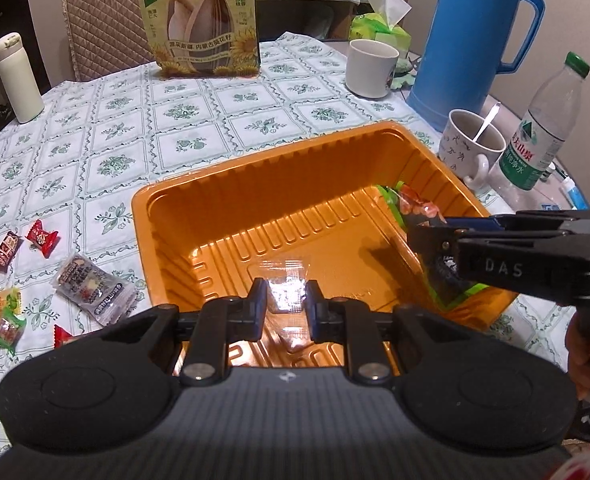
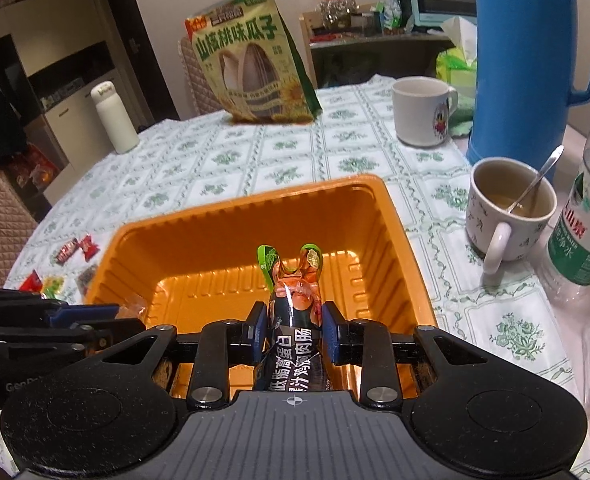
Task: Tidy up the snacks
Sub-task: 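Carry both snacks over the orange tray and open both tools to drop them, then move both open tools back toward the remaining snacks on the table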
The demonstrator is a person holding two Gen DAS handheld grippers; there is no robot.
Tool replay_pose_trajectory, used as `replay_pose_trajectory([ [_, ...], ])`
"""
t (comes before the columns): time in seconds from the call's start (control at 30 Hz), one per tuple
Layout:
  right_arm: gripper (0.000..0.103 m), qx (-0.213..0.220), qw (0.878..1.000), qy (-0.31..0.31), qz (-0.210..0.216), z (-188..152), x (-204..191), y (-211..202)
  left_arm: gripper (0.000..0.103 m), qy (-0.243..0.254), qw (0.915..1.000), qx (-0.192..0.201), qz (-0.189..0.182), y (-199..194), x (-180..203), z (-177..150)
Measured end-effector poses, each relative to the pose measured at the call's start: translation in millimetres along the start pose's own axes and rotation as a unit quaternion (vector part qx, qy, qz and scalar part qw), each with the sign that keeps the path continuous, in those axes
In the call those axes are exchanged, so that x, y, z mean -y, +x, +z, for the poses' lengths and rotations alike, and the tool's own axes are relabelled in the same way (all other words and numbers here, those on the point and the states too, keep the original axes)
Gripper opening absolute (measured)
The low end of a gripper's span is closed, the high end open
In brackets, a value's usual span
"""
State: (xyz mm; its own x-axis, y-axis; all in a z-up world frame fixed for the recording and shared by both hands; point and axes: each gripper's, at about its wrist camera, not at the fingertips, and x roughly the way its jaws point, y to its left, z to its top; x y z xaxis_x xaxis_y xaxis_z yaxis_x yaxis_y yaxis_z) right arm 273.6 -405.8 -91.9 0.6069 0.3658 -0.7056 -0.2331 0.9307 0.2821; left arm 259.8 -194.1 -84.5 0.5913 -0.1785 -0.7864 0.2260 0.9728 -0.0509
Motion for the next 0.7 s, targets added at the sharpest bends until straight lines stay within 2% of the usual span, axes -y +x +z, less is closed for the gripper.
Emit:
replay_pose_trajectory([
  [0.33, 0.031, -0.006, 1.000, 0.020, -0.001, -0.6, 4.5, 7.1, 0.018, 0.003, 1.0000, -0.001, 0.006, 3.4, 2.1, 2.1],
  [0.47, 0.049, 0.003, 1.000, 0.030, 0.000, -0.6, 5.2, 2.2, 0.018, 0.003, 1.0000, 0.002, 0.007, 2.5, 2.0, 3.2],
  [0.6, 0.054, 0.011, 0.999, 0.033, -0.001, -0.5, 4.2, -4.1, 0.019, -0.002, 0.9999, 0.007, 0.007, 1.8, 0.9, 4.4],
  [0.7, 0.059, 0.016, 0.999, 0.036, -0.001, -1.3, 3.7, -8.5, 0.025, -0.003, 0.9999, 0.014, 0.005, -0.9, 0.6, 4.2],
])
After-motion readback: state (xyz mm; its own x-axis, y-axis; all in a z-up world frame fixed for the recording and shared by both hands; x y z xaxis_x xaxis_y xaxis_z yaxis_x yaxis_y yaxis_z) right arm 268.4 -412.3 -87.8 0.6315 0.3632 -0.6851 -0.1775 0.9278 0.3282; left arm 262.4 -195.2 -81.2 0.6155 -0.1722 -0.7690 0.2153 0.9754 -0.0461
